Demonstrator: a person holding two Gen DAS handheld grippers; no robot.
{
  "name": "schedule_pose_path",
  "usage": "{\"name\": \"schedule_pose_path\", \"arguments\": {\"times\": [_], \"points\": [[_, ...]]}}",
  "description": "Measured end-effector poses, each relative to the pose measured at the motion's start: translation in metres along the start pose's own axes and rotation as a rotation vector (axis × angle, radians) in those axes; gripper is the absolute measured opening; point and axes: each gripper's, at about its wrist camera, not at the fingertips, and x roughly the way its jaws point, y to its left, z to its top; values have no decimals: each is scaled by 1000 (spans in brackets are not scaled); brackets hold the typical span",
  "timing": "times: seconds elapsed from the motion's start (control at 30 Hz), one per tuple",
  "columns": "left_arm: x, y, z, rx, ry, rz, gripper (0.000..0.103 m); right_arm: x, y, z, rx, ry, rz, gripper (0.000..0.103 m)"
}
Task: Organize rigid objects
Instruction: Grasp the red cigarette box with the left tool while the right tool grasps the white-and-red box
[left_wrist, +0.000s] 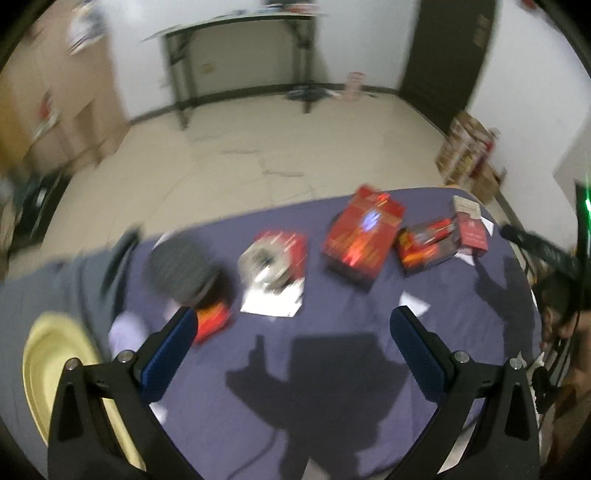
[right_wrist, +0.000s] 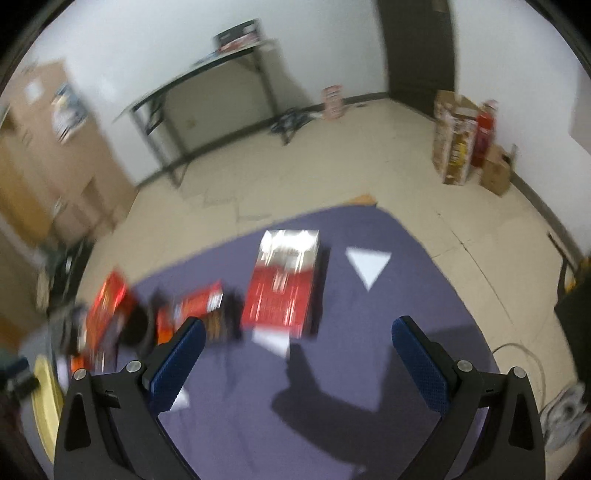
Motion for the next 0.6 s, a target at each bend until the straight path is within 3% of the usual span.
{"name": "schedule_pose_path", "arguments": {"times": [0.13,0.27,0.5,0.57,0.6], "points": [[32,-37,34,173,14,-14,103,40,8,21,3,56,-8,103],[60,-52,45,306,60,1,103,69,14,33,-7,75,-49,103],[78,-48,57,287,89,-62,102,119,31,43,23,150,-63,103],[82,-52,58,283,85,-49,94,129,38,44,-6,162,-83,103],[86,-52,59,277,90,-47,85,131,41,45,-20,153,-90,102]]}}
